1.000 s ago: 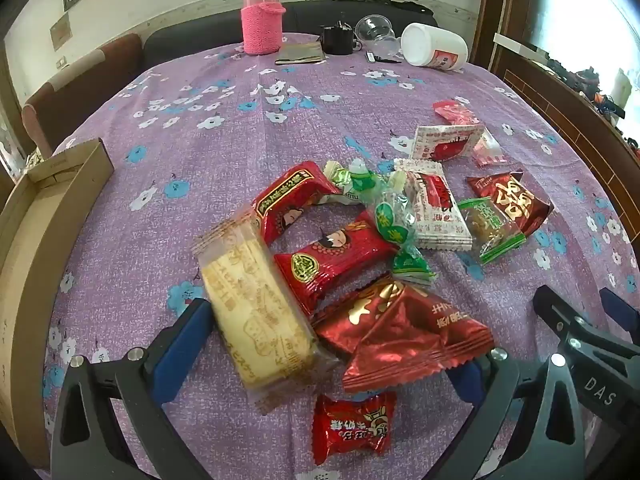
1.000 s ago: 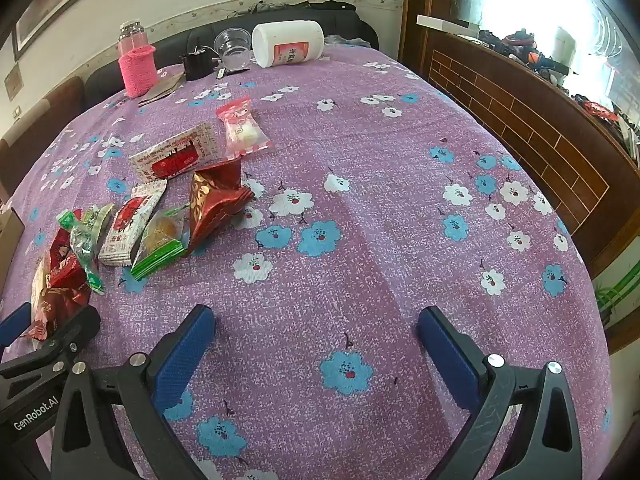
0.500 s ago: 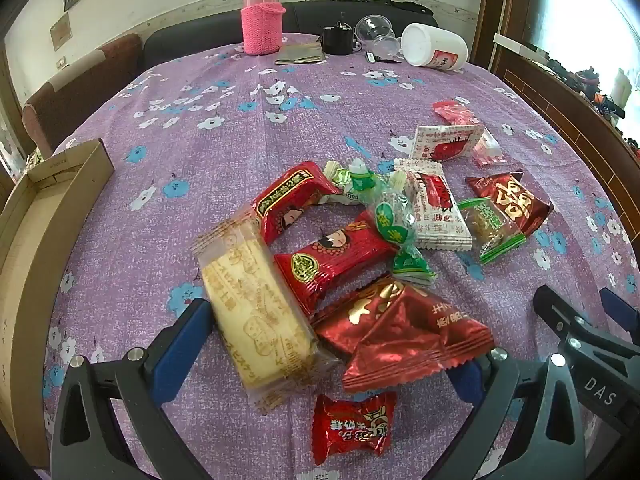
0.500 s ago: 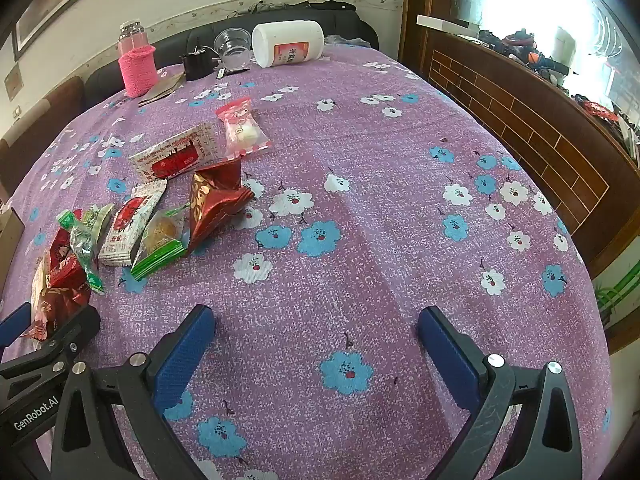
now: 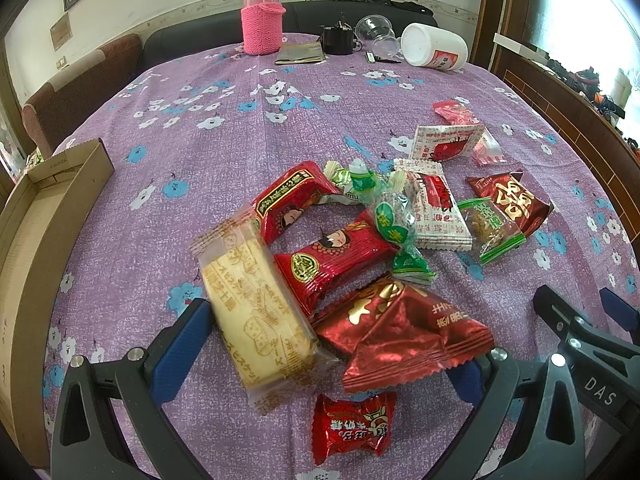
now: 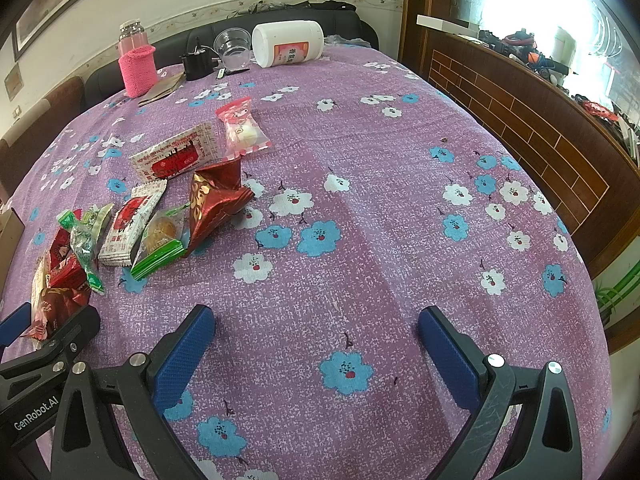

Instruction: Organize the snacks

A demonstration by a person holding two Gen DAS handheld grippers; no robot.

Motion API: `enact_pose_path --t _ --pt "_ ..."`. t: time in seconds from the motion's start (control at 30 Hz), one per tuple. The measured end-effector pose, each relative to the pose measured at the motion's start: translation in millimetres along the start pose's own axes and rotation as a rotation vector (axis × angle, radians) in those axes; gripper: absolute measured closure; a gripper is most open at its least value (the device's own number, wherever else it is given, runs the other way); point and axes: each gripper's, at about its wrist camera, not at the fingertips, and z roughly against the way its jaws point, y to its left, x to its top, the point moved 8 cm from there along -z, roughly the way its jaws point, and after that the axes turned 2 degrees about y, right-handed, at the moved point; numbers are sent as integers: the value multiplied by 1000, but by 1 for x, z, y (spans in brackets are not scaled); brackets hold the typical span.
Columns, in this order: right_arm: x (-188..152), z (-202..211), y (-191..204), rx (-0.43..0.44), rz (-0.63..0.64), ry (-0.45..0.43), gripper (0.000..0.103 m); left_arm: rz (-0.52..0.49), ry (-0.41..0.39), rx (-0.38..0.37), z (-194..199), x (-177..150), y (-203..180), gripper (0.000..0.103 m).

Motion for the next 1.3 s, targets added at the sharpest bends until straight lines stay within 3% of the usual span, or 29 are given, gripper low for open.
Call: enact_pose_path --t 0.57,1.3 --pt "0 0 0 1 0 0 1 0 0 -1 0 0 0 0" --pt "0 0 0 3 -2 -1 1 -56 58 -34 3 -6 -2 0"
